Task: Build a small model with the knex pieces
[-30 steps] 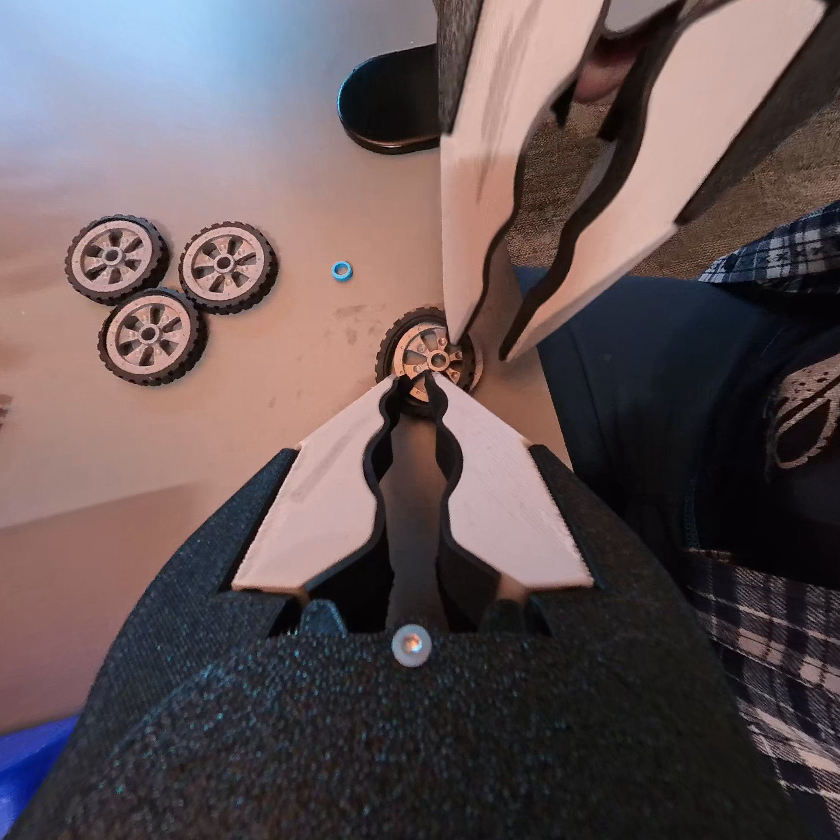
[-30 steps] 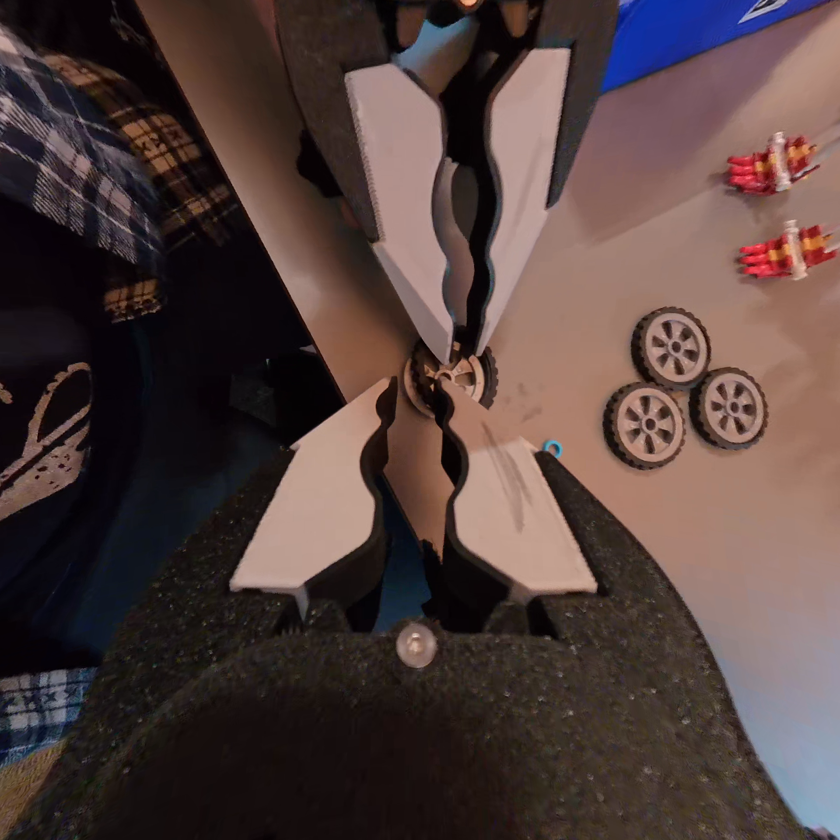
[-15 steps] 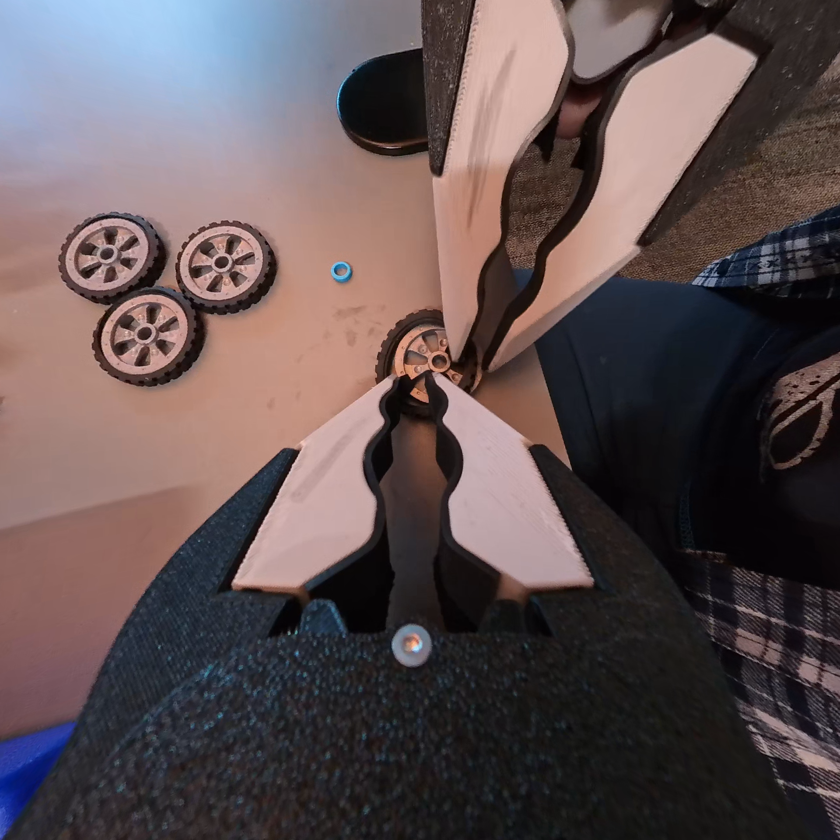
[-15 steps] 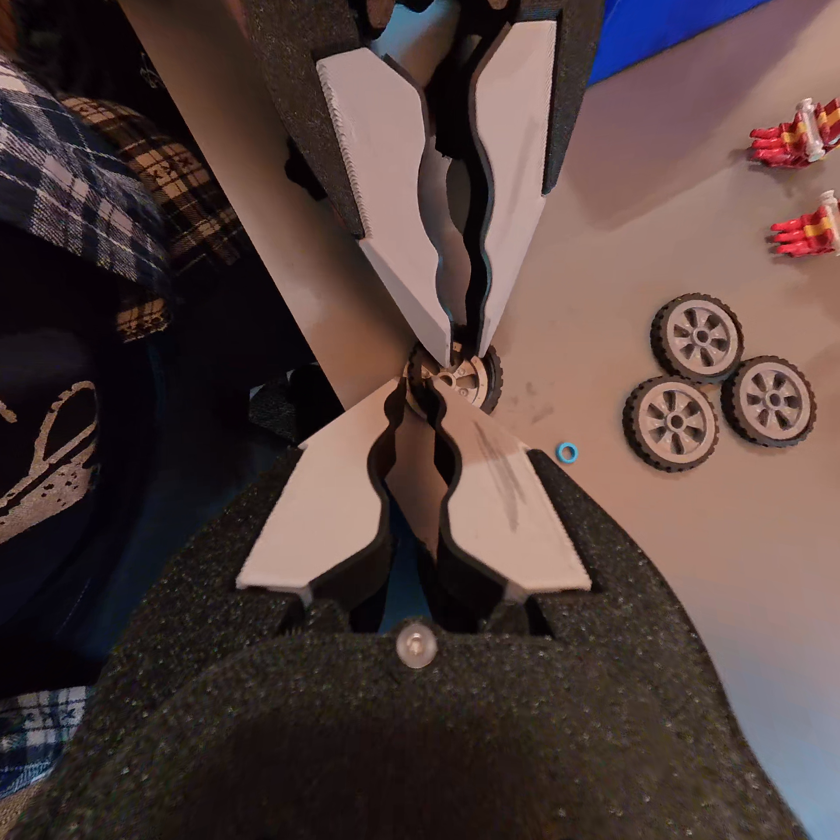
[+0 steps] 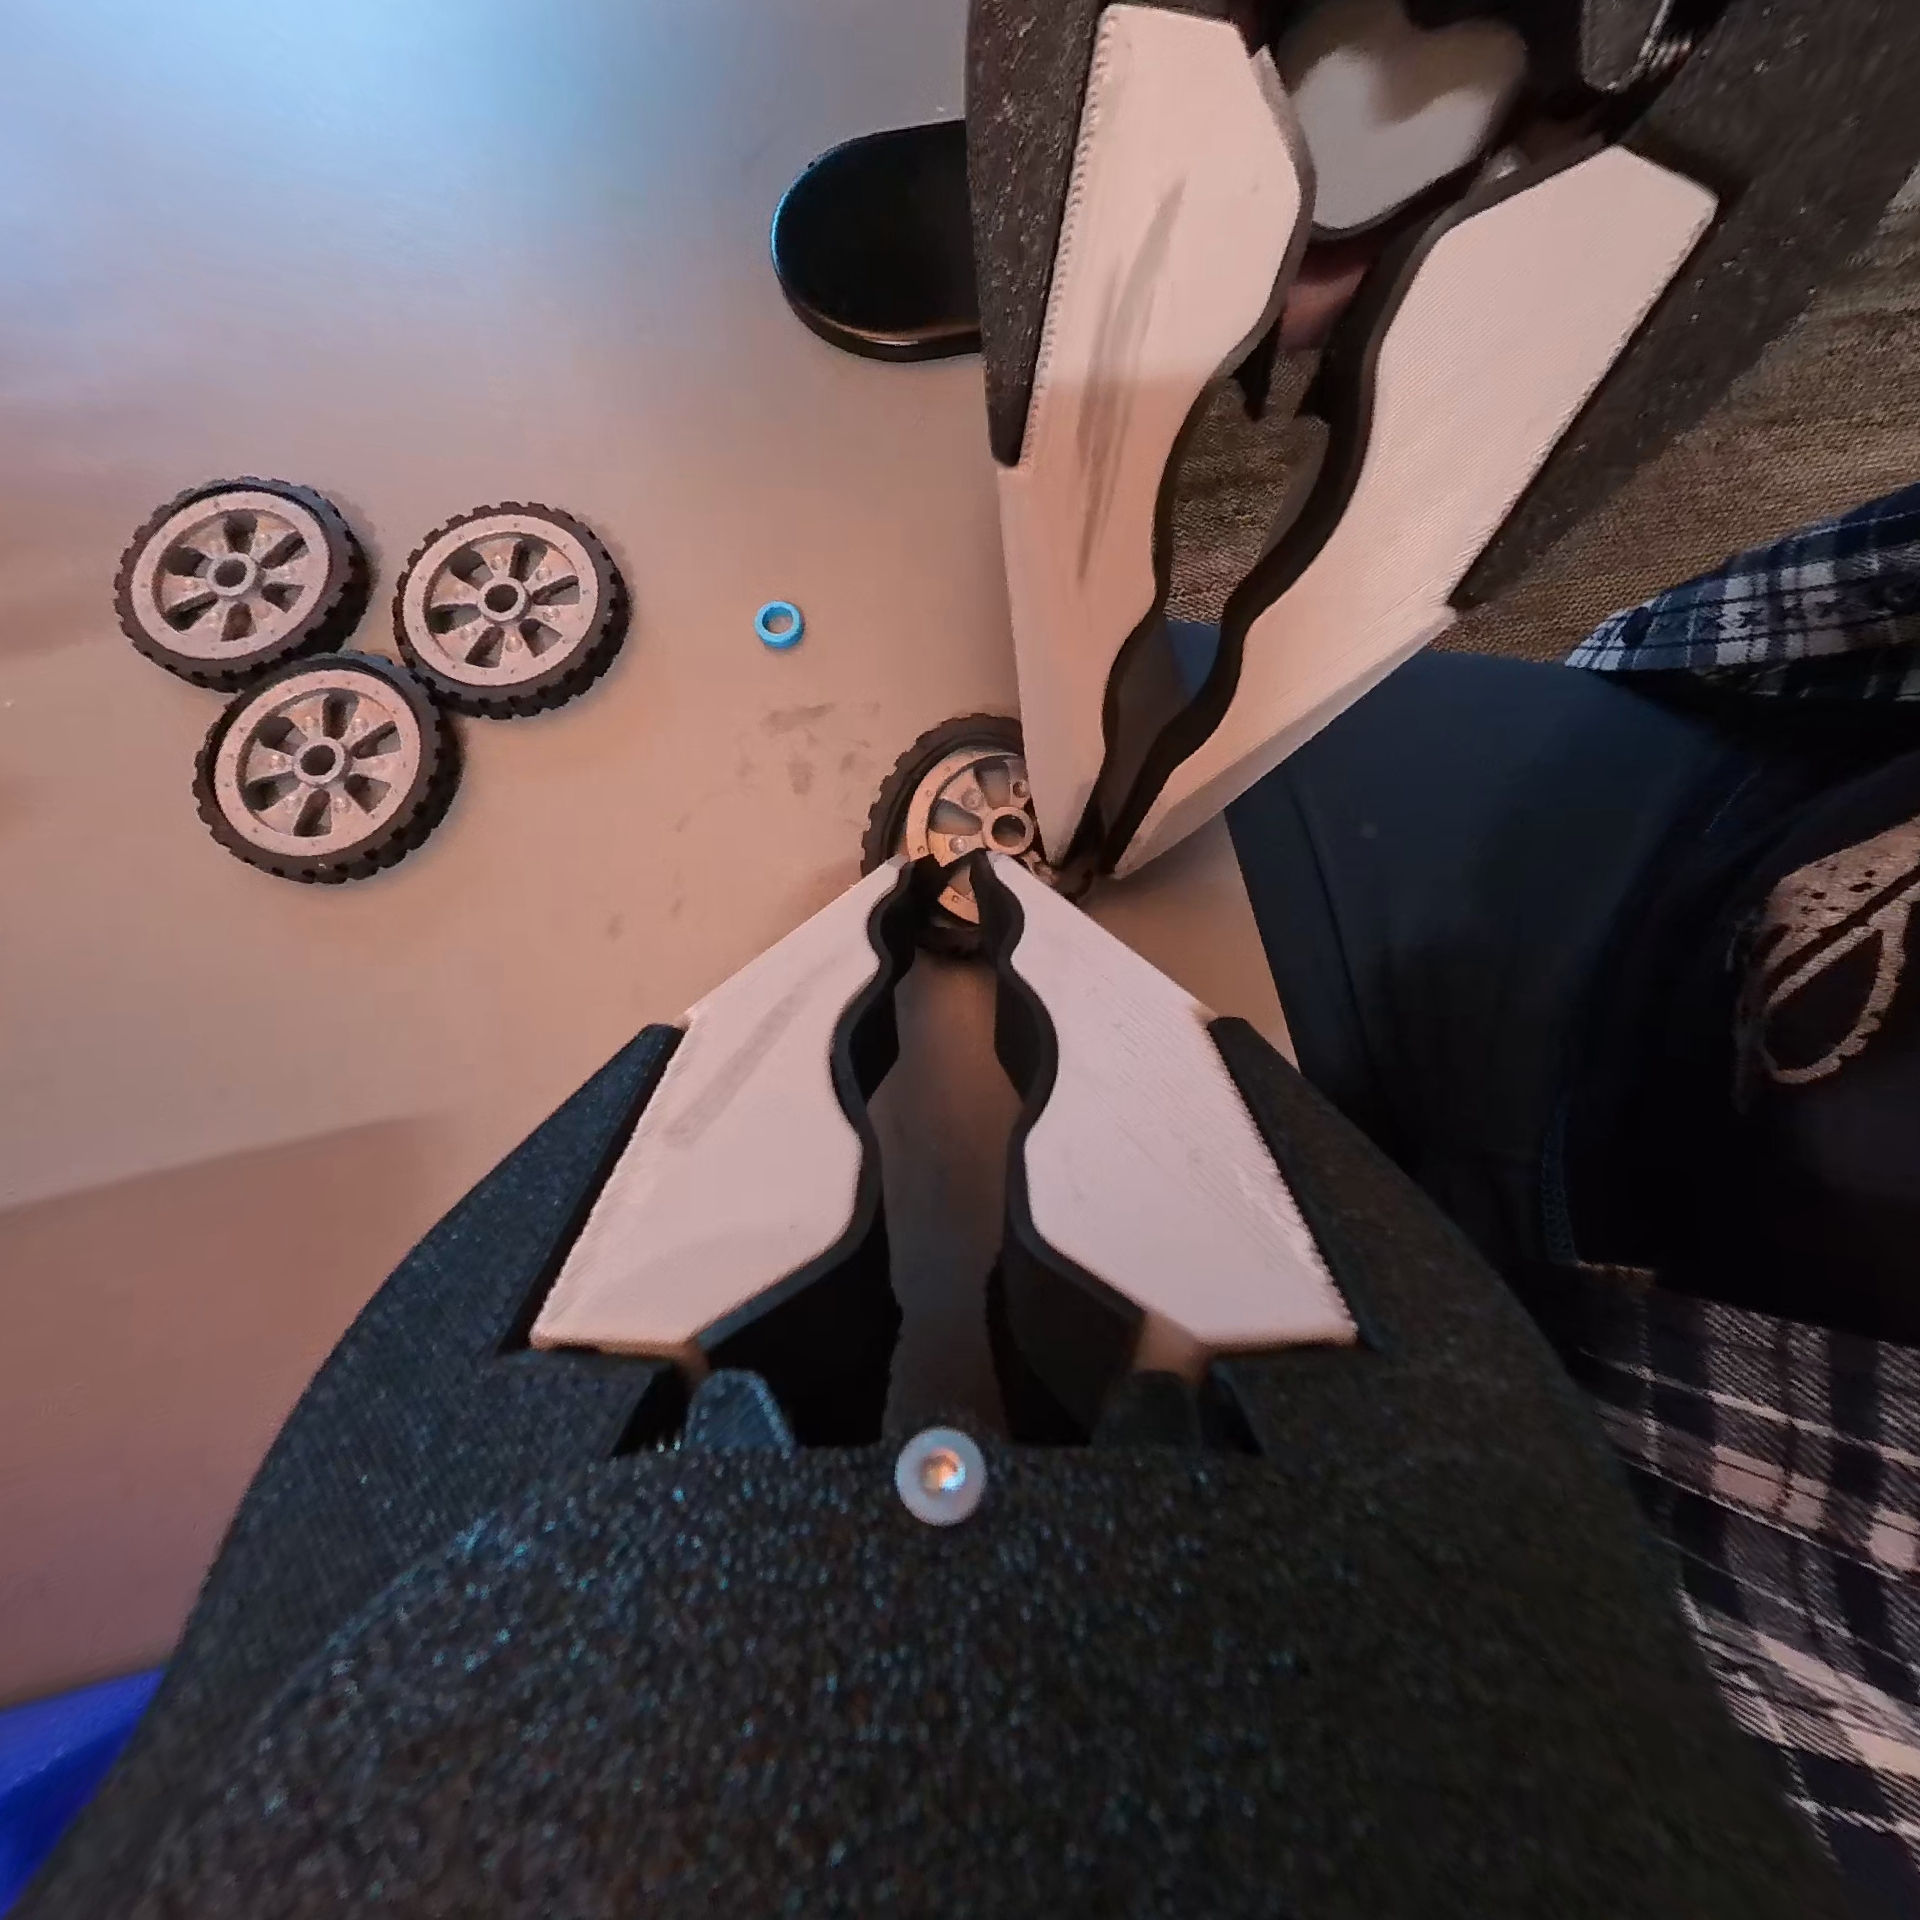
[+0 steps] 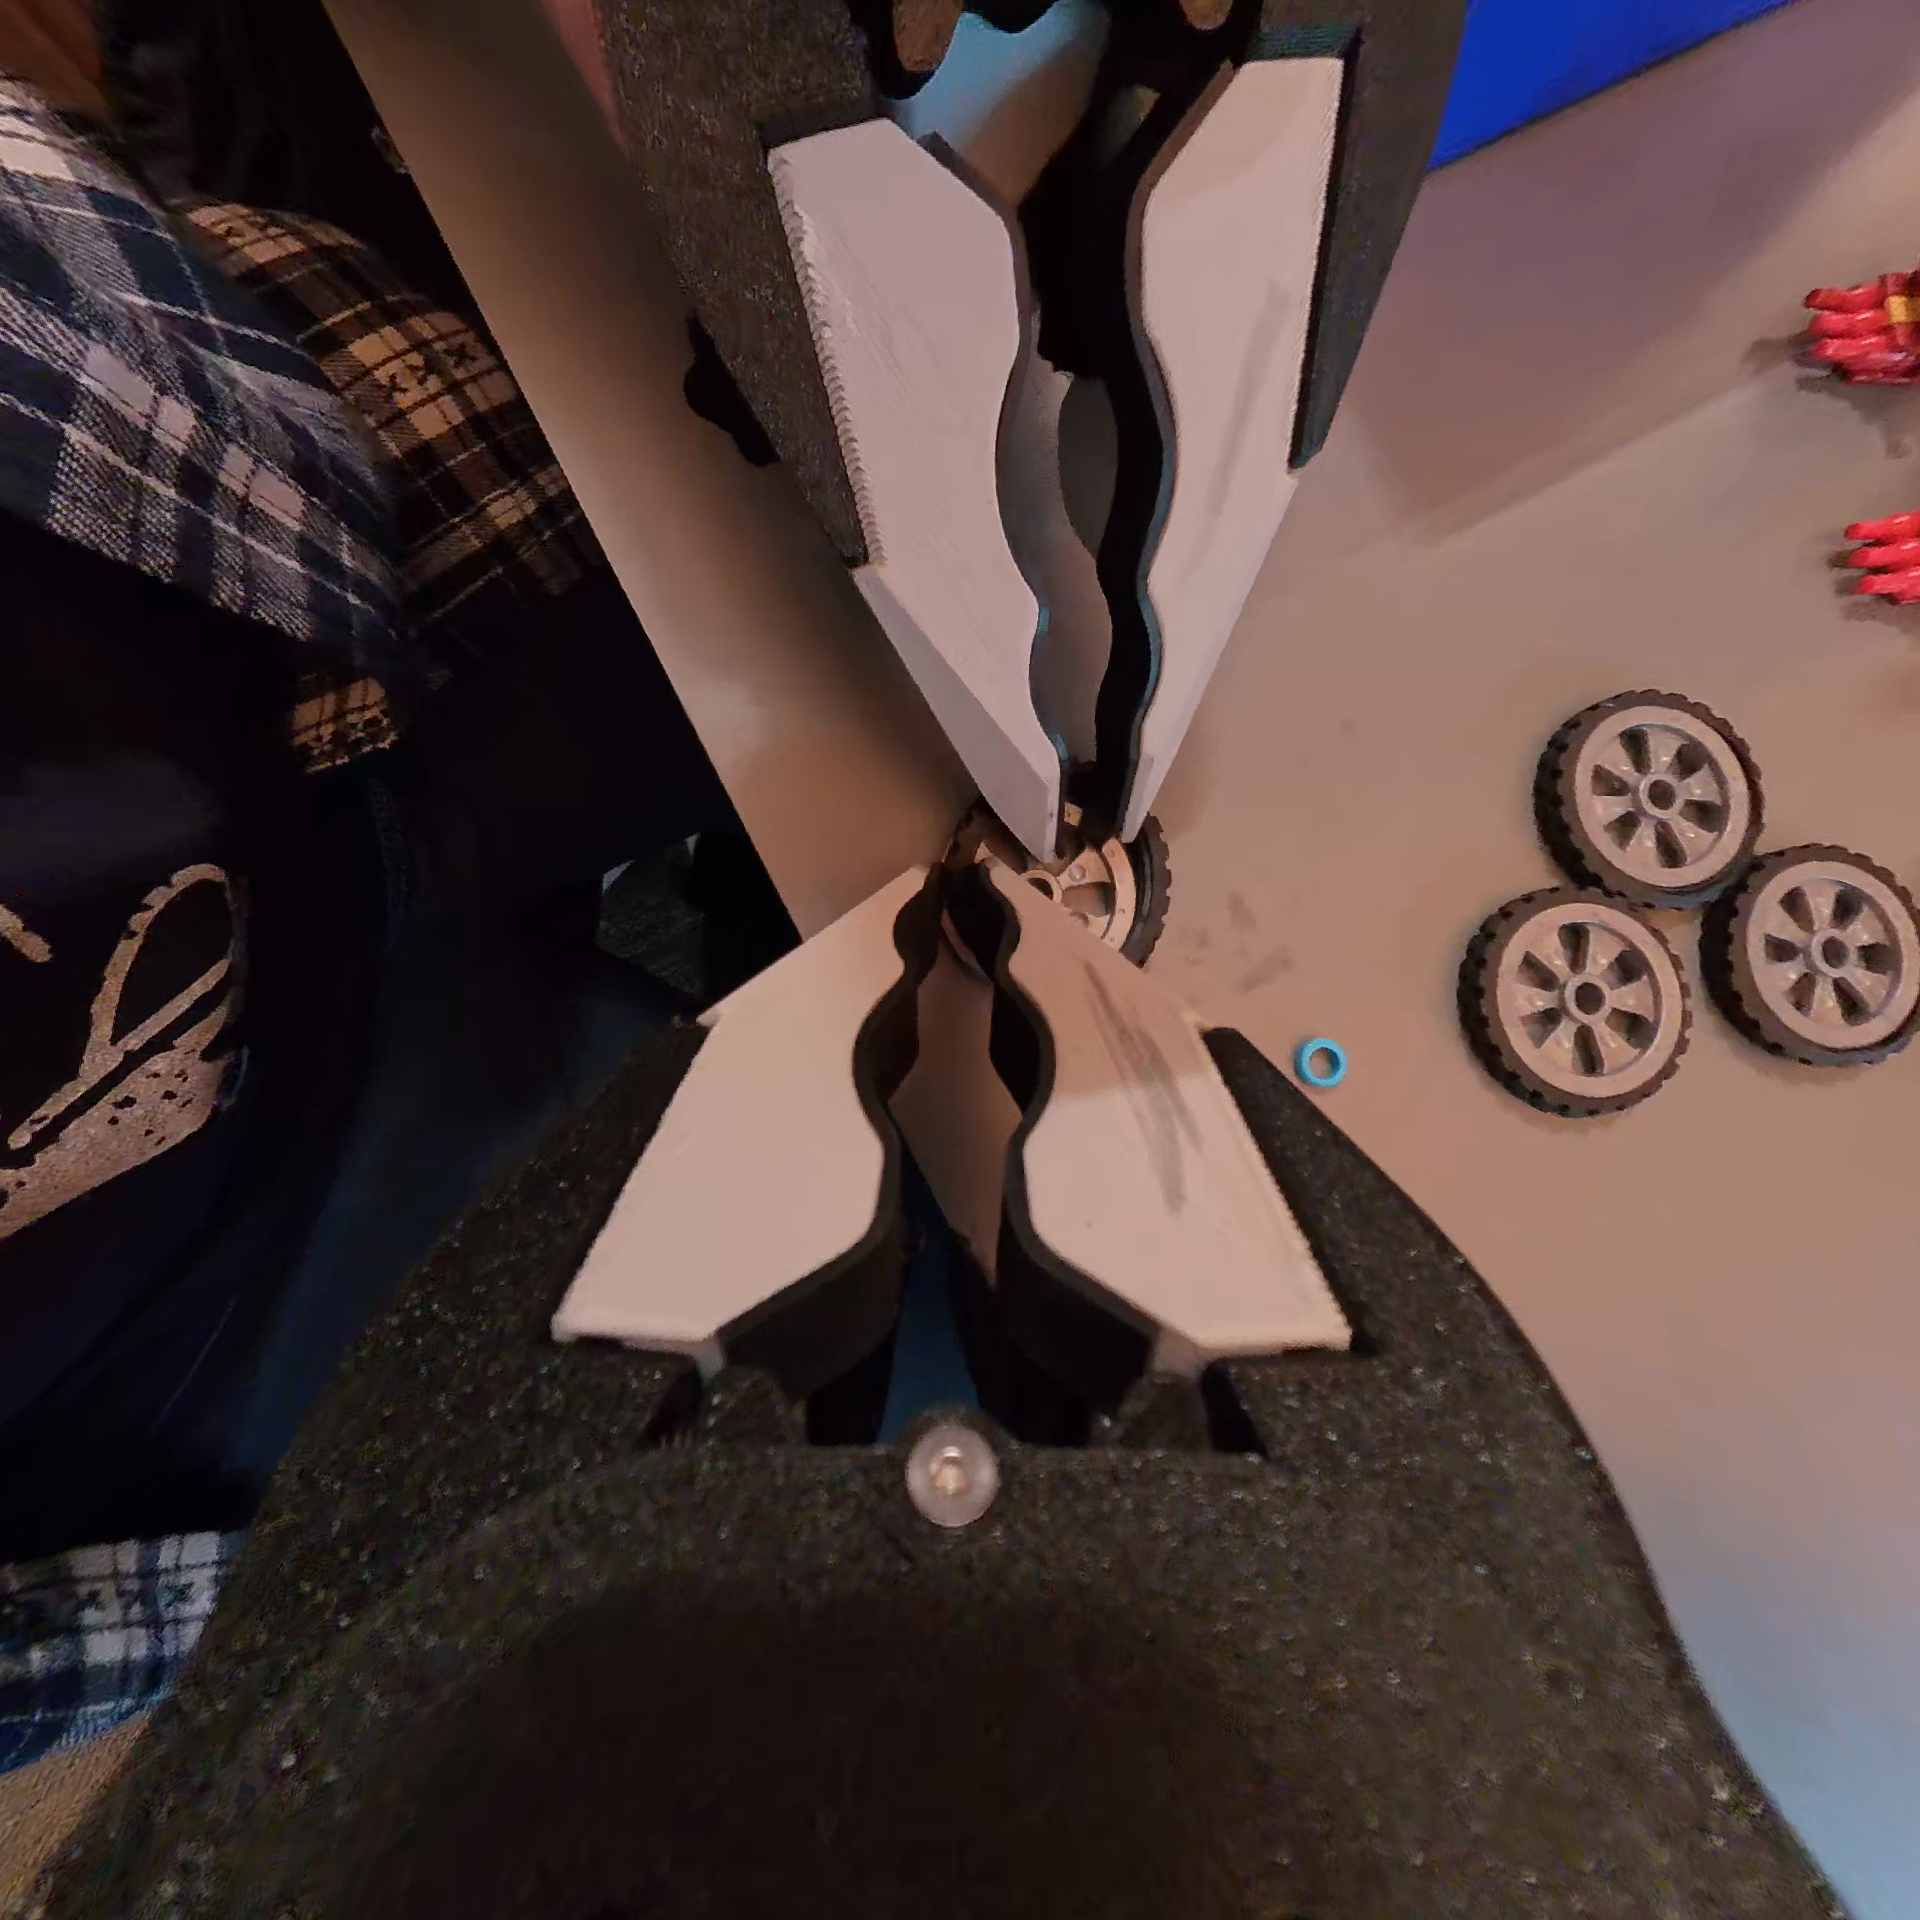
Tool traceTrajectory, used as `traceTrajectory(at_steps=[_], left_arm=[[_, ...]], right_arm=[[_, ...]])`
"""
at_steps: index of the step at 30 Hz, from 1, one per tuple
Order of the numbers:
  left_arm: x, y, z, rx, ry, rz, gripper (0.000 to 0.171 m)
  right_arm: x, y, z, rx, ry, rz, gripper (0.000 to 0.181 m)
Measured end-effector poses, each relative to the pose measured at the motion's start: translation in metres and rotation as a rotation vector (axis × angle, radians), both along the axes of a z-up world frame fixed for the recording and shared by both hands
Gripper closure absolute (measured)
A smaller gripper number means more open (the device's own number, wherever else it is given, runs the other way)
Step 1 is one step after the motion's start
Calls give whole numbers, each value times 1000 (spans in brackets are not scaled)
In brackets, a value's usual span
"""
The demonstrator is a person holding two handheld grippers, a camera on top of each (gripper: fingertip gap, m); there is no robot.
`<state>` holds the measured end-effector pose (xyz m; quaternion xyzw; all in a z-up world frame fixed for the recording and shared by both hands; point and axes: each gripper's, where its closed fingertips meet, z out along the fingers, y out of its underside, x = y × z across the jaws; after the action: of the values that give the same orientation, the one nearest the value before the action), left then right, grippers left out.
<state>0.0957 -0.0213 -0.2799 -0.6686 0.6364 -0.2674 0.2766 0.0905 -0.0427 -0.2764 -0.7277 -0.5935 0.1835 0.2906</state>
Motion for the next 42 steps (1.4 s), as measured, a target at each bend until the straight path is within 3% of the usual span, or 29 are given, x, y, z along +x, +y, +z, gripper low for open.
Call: traceTrajectory(at_steps=[6,9,20,42], left_arm=[[1,1,-1,8,5,-3,166],[1,1,-1,2,2,-3,167],[2,3,-1,2,4,9,168],[4,5,-1,28,9,4,167]], right_arm=[[-7,-4,-1,-36,13,41,176],[-7,-3,-1,33,-14,62,175],[-2,-1,0,30,58,-50,175],[8,4,4,56,19,-73,174]])
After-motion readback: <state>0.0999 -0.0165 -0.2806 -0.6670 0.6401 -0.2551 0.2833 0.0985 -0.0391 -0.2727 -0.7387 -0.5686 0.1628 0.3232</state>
